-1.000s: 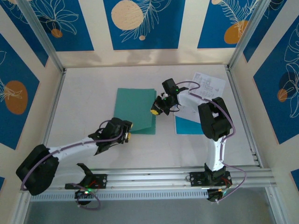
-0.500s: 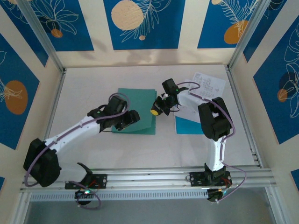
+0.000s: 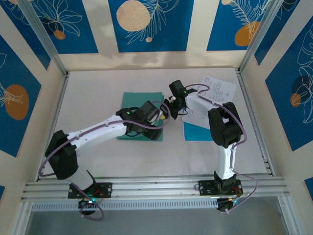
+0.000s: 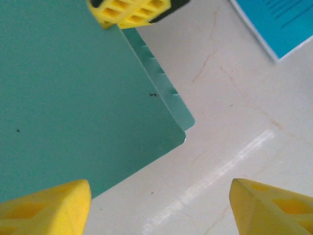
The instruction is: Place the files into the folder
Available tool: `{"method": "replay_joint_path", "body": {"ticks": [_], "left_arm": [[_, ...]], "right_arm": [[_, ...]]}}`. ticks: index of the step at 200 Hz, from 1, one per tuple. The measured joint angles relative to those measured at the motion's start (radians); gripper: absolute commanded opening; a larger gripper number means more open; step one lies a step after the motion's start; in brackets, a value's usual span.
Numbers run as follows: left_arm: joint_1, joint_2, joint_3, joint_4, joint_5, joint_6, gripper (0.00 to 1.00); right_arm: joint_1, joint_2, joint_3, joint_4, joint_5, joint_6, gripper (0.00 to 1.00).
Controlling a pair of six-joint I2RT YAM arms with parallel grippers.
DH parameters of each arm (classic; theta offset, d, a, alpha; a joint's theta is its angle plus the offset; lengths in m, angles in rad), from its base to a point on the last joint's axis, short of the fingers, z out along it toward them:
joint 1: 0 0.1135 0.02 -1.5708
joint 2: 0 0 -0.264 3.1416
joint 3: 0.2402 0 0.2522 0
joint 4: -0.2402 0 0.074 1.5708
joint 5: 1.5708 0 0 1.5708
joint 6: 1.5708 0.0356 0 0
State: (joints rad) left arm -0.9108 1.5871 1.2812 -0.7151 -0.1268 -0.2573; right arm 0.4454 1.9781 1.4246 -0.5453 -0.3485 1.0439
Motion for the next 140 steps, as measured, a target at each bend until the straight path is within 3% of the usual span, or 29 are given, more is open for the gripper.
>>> {"method": "replay_joint_path", "body": {"ticks": [59,86,113,134,140], "left_arm": [[-0.108,0.205,0.134,-0.064,-0.294,0.093,0.74],[-0.109,0.276,0.172,-0.088,-0.390,0.109,0.64],[-0.109,0.327,0.205,-0.103,-0.457,0.115,0.35],[-0.109,0.346,0.214,-0.107,-0.479,0.108,0.02],[-0.109,0.346,0.214,-0.112,-0.488,0.113,0.00]], "right_arm": [[-0.001,0.000,0.029,-0.035,-0.011,0.005,0.00],[-0.002,0.000,0.034,-0.046,-0.022,0.005,0.00],[-0.005,0.000,0.034,-0.049,-0.026,0.005,0.00],[-0.008,0.000,0.034,-0.050,-0.030,0.005,0.00],[-0.008,0.000,0.034,-0.051,-0.030,0.005,0.00]]}}
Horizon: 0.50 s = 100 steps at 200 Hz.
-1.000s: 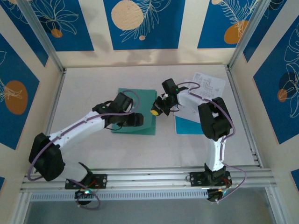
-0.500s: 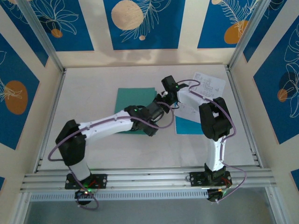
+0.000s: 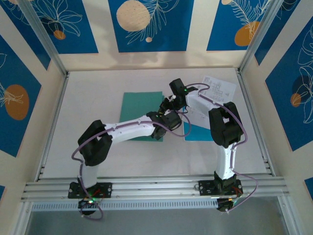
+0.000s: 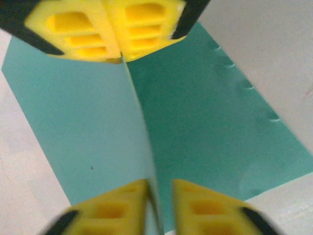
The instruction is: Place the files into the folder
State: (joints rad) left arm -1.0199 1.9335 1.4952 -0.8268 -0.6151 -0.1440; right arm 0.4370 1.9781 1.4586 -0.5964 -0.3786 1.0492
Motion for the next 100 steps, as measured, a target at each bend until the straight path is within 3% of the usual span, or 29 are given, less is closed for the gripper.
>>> {"method": "replay_joint_path", "body": {"ticks": [19,43,67,86,100], "left_arm": [[0.000,-0.001,0.002,-0.004,-0.018,-0.003,0.00],[0.000,-0.012,-0.001,0.005,-0.023,-0.007,0.00],[0.000,-0.058,-0.014,0.005,-0.022,-0.018,0.00],[0.001,-0.104,-0.031,0.017,-0.014,-0.034,0.00],[0.003,-0.141,-0.046,0.025,-0.003,-0.050,0.00]], "right_arm": [[-0.003,0.000,0.000,-0.004,0.000,0.000,0.00],[-0.010,-0.006,0.006,-0.007,-0.007,-0.004,0.43],[-0.021,-0.071,-0.013,0.015,0.018,-0.012,0.75],[-0.040,-0.197,-0.070,0.050,0.070,-0.022,0.76],[-0.060,-0.294,-0.111,0.071,0.107,-0.022,0.70]]}}
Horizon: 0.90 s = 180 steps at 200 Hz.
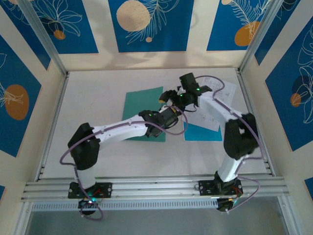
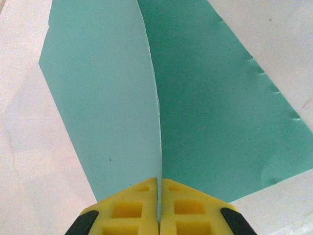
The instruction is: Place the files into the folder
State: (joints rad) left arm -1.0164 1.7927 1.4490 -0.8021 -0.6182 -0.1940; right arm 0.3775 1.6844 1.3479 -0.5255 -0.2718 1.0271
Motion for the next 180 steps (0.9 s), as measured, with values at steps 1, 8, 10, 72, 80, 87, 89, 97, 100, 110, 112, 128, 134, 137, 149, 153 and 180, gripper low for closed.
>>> {"method": "replay_joint_path", "body": {"ticks": [1,8,10,72,80,87,89,97,100,110,112,128,134,137,149,153,180], "left_arm": [[0.000,-0.002,-0.001,0.000,0.001,-0.002,0.00],[0.002,-0.018,-0.006,0.001,0.009,-0.013,0.00],[0.002,-0.022,-0.008,0.002,0.011,-0.018,0.00],[0.027,-0.158,-0.042,0.031,0.087,-0.105,0.00],[0.032,-0.176,-0.052,0.039,0.097,-0.115,0.00],[0.035,-0.192,-0.062,0.045,0.106,-0.123,0.00],[0.037,-0.196,-0.065,0.047,0.109,-0.125,0.00],[0.040,-0.211,-0.075,0.054,0.116,-0.137,0.00],[0.042,-0.215,-0.079,0.056,0.119,-0.139,0.00],[0.046,-0.227,-0.087,0.060,0.124,-0.149,0.00],[0.047,-0.228,-0.089,0.062,0.125,-0.150,0.00],[0.055,-0.240,-0.099,0.064,0.130,-0.166,0.00],[0.058,-0.246,-0.105,0.066,0.132,-0.173,0.00],[0.060,-0.249,-0.108,0.066,0.132,-0.177,0.00],[0.068,-0.270,-0.123,0.067,0.132,-0.194,0.00],[0.072,-0.279,-0.129,0.067,0.132,-0.199,0.00],[0.107,-0.360,-0.174,0.069,0.132,-0.246,0.00]], "right_arm": [[-0.002,-0.009,-0.005,0.003,0.005,-0.001,0.70],[-0.013,-0.049,-0.027,0.018,0.020,0.000,0.66],[-0.014,-0.056,-0.032,0.020,0.024,0.002,0.64],[0.026,0.058,-0.179,0.078,0.031,0.051,0.07],[0.046,0.098,-0.173,0.079,0.028,0.050,0.05],[0.064,0.133,-0.162,0.077,0.027,0.049,0.03],[0.069,0.144,-0.158,0.076,0.026,0.050,0.02],[0.085,0.180,-0.138,0.069,0.024,0.049,0.00],[0.090,0.193,-0.129,0.068,0.025,0.048,0.00],[0.107,0.233,-0.097,0.063,0.022,0.048,0.00],[0.110,0.241,-0.089,0.061,0.021,0.048,0.00],[0.120,0.293,-0.040,0.052,0.023,0.047,0.00],[0.120,0.310,-0.024,0.044,0.026,0.047,0.00],[0.120,0.317,-0.018,0.042,0.026,0.048,0.00],[0.115,0.337,-0.008,0.027,0.035,0.048,0.00],[0.113,0.342,-0.008,0.021,0.037,0.048,0.00],[0.098,0.359,-0.008,-0.008,0.030,0.047,0.00]]}}
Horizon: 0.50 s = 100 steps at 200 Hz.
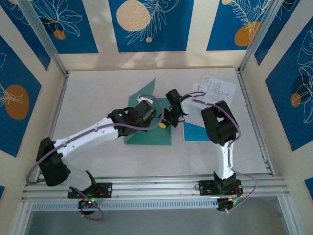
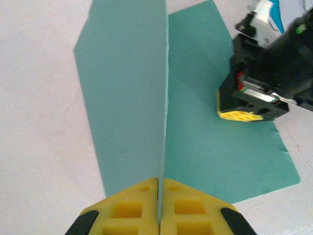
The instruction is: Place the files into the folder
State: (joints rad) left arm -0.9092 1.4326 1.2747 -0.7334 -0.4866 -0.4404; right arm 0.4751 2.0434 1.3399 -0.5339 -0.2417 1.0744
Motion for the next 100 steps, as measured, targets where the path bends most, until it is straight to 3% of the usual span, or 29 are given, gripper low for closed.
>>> {"method": "replay_joint_path", "body": {"ticks": [67,100], "left_arm": [[0.118,-0.207,-0.076,-0.072,-0.024,-0.182,0.00],[0.249,-0.298,-0.111,-0.155,-0.032,-0.271,0.00]], "right_arm": [[-0.013,0.000,0.000,-0.035,-0.009,-0.004,0.00],[-0.017,0.000,0.000,-0.047,-0.013,-0.010,0.00]]}}
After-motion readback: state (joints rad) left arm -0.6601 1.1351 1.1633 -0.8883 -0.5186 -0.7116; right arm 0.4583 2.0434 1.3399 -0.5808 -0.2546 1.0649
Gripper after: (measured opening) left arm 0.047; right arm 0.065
